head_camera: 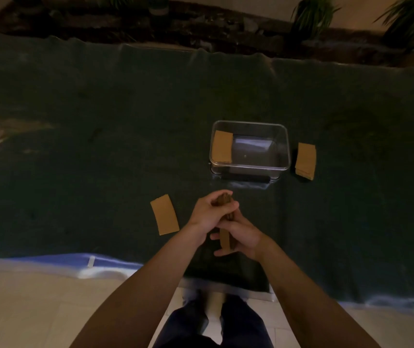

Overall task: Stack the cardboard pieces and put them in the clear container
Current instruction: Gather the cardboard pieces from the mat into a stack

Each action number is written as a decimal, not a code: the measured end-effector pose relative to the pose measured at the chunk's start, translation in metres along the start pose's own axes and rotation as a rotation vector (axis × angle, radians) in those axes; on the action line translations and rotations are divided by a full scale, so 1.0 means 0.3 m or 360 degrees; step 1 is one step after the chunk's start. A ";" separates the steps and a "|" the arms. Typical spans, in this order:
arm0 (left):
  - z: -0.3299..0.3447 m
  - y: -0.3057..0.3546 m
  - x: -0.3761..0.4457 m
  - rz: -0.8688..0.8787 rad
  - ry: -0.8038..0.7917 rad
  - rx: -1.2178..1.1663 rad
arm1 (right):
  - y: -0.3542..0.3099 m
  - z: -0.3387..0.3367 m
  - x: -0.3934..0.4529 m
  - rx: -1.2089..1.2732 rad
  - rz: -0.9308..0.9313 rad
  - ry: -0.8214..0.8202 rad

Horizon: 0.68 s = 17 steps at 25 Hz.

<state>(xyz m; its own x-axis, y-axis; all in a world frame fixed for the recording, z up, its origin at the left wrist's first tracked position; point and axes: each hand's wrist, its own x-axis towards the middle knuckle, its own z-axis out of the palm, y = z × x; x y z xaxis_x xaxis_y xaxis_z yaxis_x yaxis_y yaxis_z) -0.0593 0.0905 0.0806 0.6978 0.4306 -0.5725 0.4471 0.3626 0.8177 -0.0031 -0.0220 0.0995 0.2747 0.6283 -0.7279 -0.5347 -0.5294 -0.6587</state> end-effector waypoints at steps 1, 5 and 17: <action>-0.007 0.001 -0.002 0.0004 -0.0012 0.0016 | -0.001 0.000 0.002 0.0014 0.0003 -0.0013; -0.029 0.006 -0.011 -0.0025 -0.0082 0.0133 | 0.012 0.016 0.023 -0.0091 -0.0037 0.0090; -0.103 -0.019 -0.041 0.0038 -0.0195 0.0103 | 0.009 0.086 0.057 -0.0372 -0.0042 0.0116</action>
<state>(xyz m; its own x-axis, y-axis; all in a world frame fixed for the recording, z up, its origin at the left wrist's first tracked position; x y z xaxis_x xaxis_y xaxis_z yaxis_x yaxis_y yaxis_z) -0.0878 0.1086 0.0810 0.7700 0.3326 -0.5445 0.4622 0.2976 0.8354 -0.0204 0.0019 0.0901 0.3477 0.6050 -0.7163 -0.3297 -0.6363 -0.6975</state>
